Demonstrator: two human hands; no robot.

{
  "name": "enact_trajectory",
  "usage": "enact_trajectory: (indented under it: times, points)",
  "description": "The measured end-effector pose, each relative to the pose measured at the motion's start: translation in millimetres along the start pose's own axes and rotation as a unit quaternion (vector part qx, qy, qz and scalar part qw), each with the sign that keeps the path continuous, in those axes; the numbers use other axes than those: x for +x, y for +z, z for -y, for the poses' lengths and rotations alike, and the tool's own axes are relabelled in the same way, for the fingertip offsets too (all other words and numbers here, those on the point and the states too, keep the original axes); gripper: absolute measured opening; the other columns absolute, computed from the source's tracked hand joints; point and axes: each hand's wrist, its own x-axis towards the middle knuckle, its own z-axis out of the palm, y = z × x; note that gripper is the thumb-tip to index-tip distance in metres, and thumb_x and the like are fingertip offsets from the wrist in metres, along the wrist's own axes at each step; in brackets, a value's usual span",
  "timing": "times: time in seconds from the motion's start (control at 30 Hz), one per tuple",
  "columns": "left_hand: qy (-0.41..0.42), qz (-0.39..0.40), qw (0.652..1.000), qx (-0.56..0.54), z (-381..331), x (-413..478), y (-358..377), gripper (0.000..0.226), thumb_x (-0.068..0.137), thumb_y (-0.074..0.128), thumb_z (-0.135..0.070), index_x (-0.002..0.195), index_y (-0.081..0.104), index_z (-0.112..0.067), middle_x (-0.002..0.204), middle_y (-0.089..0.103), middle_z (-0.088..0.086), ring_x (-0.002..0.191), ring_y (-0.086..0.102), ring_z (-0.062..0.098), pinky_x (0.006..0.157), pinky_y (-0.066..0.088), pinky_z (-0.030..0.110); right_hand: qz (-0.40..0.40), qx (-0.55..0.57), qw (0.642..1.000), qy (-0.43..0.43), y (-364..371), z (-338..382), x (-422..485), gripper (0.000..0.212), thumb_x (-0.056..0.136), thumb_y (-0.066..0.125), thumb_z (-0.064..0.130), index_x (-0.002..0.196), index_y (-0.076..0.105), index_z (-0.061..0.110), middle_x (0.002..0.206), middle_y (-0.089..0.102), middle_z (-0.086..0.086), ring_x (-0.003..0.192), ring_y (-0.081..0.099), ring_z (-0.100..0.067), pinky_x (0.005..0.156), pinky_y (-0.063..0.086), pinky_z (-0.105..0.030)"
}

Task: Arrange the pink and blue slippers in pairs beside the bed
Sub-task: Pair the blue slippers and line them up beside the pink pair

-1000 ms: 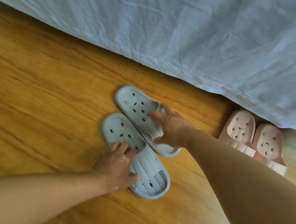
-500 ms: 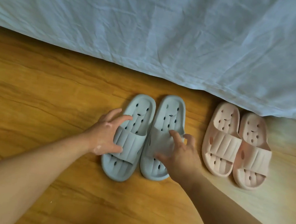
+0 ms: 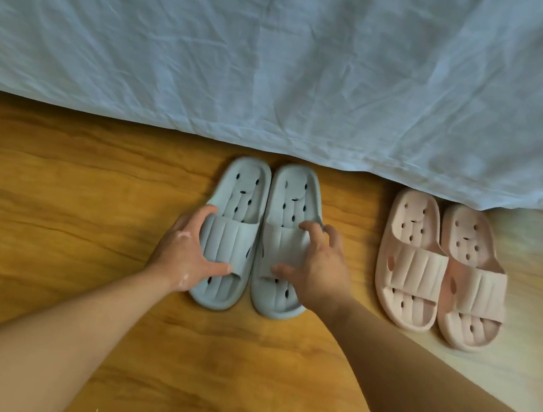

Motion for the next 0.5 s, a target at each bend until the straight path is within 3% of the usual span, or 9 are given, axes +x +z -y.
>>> enact_trajectory:
  times: [0.07, 0.23, 0.5]
  points:
    - [0.005, 0.008, 1.000, 0.005, -9.1, 20.1, -5.4, 0.111, 0.057, 0.094, -0.039, 0.147, 0.029, -0.037, 0.153, 0.039, 0.000, 0.137, 0.041, 0.024, 0.111, 0.038, 0.036, -0.007, 0.019, 1.000, 0.007, -6.6, 4.4, 13.6, 0.083, 0.075, 0.086, 0.040, 0.142, 0.037, 0.038, 0.158, 0.021, -0.002, 0.106, 0.056, -0.022, 0.085, 0.048, -0.026]
    - [0.007, 0.017, 1.000, -0.009, -22.3, 40.6, -1.9, 0.113, 0.058, 0.094, -0.036, 0.148, 0.027, -0.040, 0.156, 0.038, 0.001, 0.138, 0.041, 0.025, 0.112, 0.040, 0.038, -0.022, 0.039, 0.999, 0.025, -11.7, -1.2, 18.9, 0.084, 0.078, 0.083, 0.043, 0.146, 0.034, 0.038, 0.159, 0.021, -0.002, 0.129, 0.048, -0.027, 0.100, 0.049, -0.035]
    - [-0.001, -0.016, 0.999, -0.044, -17.8, 35.1, 8.0, 0.114, 0.053, 0.096, -0.036, 0.147, 0.031, -0.038, 0.151, 0.043, 0.002, 0.135, 0.043, 0.026, 0.111, 0.042, 0.044, -0.030, 0.023, 0.999, 0.021, -15.6, -6.6, 18.3, 0.085, 0.076, 0.083, 0.049, 0.146, 0.036, 0.039, 0.157, 0.025, 0.001, 0.131, 0.045, -0.027, 0.095, 0.045, -0.030]
